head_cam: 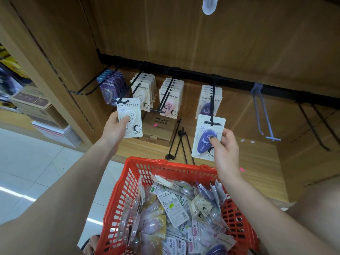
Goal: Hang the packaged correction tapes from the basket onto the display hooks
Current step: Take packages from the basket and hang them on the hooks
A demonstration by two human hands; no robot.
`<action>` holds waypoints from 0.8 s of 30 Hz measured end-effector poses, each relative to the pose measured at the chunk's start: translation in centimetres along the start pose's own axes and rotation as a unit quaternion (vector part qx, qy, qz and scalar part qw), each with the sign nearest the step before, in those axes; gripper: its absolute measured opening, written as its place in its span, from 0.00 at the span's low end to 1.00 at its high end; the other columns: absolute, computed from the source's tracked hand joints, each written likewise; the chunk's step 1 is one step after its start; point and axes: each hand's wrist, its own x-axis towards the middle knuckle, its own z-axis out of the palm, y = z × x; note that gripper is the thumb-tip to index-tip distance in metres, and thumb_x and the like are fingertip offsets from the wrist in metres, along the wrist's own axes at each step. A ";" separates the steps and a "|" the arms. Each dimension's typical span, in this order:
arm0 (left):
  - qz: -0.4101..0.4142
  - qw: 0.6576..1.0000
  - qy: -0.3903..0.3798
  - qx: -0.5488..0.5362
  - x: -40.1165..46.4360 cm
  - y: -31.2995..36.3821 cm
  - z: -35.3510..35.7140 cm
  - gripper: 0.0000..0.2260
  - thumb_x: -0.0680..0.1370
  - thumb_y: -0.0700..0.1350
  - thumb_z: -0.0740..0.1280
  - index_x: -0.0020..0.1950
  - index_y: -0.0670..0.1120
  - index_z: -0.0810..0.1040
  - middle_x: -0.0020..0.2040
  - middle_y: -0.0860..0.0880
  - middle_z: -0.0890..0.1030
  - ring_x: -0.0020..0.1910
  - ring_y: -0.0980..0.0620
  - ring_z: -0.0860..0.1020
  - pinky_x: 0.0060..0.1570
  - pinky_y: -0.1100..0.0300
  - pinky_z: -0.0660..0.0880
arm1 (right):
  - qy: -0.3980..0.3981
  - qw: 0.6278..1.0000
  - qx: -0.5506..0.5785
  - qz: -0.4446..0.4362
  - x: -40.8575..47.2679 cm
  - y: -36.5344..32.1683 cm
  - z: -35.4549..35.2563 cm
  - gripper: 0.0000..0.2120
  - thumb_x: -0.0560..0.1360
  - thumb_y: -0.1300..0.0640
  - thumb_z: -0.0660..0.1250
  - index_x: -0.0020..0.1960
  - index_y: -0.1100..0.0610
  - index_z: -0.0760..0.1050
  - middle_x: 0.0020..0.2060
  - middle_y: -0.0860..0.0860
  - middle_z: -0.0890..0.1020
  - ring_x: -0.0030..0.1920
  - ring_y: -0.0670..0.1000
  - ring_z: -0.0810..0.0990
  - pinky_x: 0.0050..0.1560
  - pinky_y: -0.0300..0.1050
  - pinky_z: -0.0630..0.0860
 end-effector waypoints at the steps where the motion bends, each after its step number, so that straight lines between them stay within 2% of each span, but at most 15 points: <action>1: 0.001 1.000 0.001 0.001 0.1 0.0 0.1 0.17 0.86 0.48 0.63 0.75 0.51 0.70 0.61 0.51 0.83 0.52 0.53 0.85 0.43 0.59 0.78 | 0.004 1.000 -0.001 -0.002 0.0 0.1 0.0 0.10 0.83 0.64 0.64 0.55 0.49 0.75 0.47 0.47 0.88 0.45 0.43 0.87 0.35 0.30 0.77; 6: 0.003 1.000 0.006 0.007 0.4 -0.2 0.3 0.18 0.86 0.48 0.63 0.76 0.53 0.69 0.60 0.53 0.83 0.53 0.54 0.84 0.43 0.60 0.77 | -0.002 1.000 -0.024 0.004 0.5 0.7 0.0 0.09 0.83 0.62 0.65 0.56 0.48 0.76 0.49 0.49 0.88 0.47 0.46 0.87 0.37 0.32 0.77; 9: 0.008 1.000 0.006 0.015 0.6 -0.3 0.4 0.17 0.86 0.49 0.63 0.75 0.54 0.69 0.60 0.53 0.82 0.54 0.53 0.84 0.43 0.61 0.77 | 0.006 0.999 -0.036 0.010 1.9 0.9 0.3 0.09 0.83 0.61 0.65 0.57 0.48 0.76 0.52 0.50 0.87 0.50 0.47 0.86 0.41 0.35 0.78; 12: 0.019 0.999 0.002 0.032 1.2 -0.2 0.4 0.17 0.86 0.49 0.62 0.76 0.56 0.68 0.61 0.53 0.83 0.55 0.54 0.84 0.42 0.62 0.77 | -0.002 0.998 -0.057 0.018 4.1 1.1 0.8 0.09 0.84 0.59 0.64 0.61 0.48 0.74 0.51 0.46 0.86 0.46 0.37 0.85 0.36 0.28 0.74; 14: 0.032 0.998 -0.009 0.052 1.8 -0.1 0.3 0.17 0.87 0.49 0.61 0.77 0.56 0.67 0.61 0.53 0.83 0.55 0.54 0.84 0.44 0.62 0.77 | -0.002 0.997 -0.068 0.022 5.6 1.2 1.2 0.11 0.84 0.59 0.64 0.64 0.48 0.74 0.52 0.44 0.85 0.46 0.36 0.83 0.39 0.31 0.74; 18: 0.054 0.994 -0.022 0.088 3.8 -0.3 0.5 0.13 0.87 0.52 0.60 0.72 0.57 0.69 0.63 0.50 0.82 0.56 0.55 0.82 0.47 0.60 0.77 | 0.009 0.995 -0.097 0.016 8.7 1.4 2.3 0.11 0.84 0.57 0.64 0.64 0.46 0.71 0.52 0.43 0.83 0.52 0.43 0.82 0.45 0.37 0.73; 20: 0.054 0.993 -0.020 0.099 4.9 -0.2 0.9 0.13 0.86 0.54 0.60 0.71 0.55 0.70 0.67 0.49 0.79 0.59 0.53 0.81 0.55 0.56 0.77 | 0.019 0.994 -0.108 0.009 10.1 1.5 2.8 0.10 0.85 0.55 0.62 0.65 0.45 0.71 0.56 0.45 0.83 0.57 0.50 0.82 0.54 0.43 0.76; 22: 0.049 0.991 -0.008 0.121 5.9 0.1 1.3 0.20 0.86 0.56 0.61 0.76 0.51 0.69 0.72 0.47 0.74 0.68 0.48 0.76 0.71 0.48 0.72 | 0.024 0.993 -0.115 0.004 11.2 1.7 3.1 0.13 0.85 0.54 0.61 0.69 0.46 0.71 0.58 0.45 0.83 0.60 0.51 0.81 0.63 0.49 0.76; 24: 0.075 0.988 -0.002 0.135 6.5 0.5 1.8 0.22 0.86 0.53 0.62 0.80 0.50 0.67 0.75 0.47 0.69 0.72 0.48 0.72 0.77 0.48 0.66 | 0.021 0.993 -0.118 -0.007 12.0 1.9 3.1 0.17 0.85 0.54 0.61 0.74 0.46 0.69 0.55 0.39 0.81 0.60 0.49 0.81 0.63 0.48 0.75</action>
